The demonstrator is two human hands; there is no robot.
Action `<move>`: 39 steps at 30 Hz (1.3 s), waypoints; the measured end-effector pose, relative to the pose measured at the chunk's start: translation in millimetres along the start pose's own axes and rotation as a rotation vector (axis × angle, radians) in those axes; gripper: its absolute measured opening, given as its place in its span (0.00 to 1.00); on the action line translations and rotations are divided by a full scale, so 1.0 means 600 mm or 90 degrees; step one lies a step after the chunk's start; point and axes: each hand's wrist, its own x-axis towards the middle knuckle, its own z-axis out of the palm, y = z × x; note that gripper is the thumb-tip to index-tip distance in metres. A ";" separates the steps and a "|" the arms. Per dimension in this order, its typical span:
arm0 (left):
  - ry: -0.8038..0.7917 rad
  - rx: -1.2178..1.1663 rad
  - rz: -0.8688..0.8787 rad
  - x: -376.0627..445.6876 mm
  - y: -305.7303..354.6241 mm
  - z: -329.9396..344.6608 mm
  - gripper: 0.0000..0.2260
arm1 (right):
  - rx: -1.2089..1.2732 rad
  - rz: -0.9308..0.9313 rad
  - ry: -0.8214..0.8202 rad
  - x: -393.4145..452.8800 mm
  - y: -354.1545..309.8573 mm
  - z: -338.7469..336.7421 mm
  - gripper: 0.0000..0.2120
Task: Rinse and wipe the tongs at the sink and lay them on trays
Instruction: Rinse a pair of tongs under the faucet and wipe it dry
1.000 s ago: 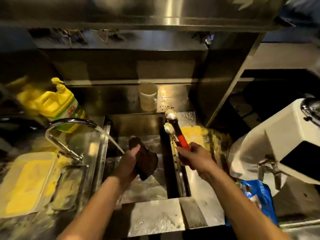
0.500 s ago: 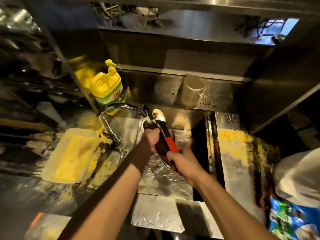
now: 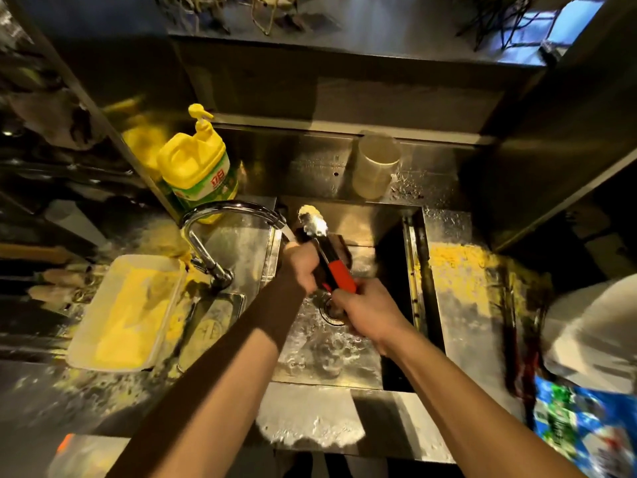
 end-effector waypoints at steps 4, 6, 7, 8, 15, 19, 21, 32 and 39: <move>0.100 0.045 0.070 0.034 0.045 -0.020 0.09 | 0.036 0.026 -0.039 -0.035 0.019 -0.023 0.05; 0.163 -0.040 0.087 0.044 0.058 -0.032 0.13 | 0.095 0.049 -0.049 -0.052 0.029 -0.048 0.10; 0.170 -0.052 0.078 0.048 0.056 -0.038 0.13 | 0.129 0.059 -0.047 -0.055 0.032 -0.060 0.12; 0.159 -0.051 0.064 0.050 0.051 -0.042 0.14 | 0.164 0.069 -0.045 -0.054 0.034 -0.070 0.13; -0.014 -0.101 -0.009 0.014 -0.013 -0.033 0.20 | 0.301 0.112 -0.086 -0.020 0.021 -0.079 0.26; -0.033 -0.151 0.003 -0.003 -0.036 -0.041 0.12 | 0.169 0.081 -0.059 -0.008 0.018 -0.070 0.35; -0.072 -0.172 -0.014 -0.005 -0.041 -0.051 0.16 | 0.148 0.077 -0.068 -0.006 0.020 -0.062 0.33; -0.212 -0.190 -0.040 -0.025 -0.049 -0.064 0.24 | 0.021 0.106 -0.004 0.005 0.017 -0.023 0.12; -0.134 -0.122 -0.009 0.004 -0.020 -0.036 0.09 | -0.052 0.056 -0.001 -0.026 0.029 -0.008 0.02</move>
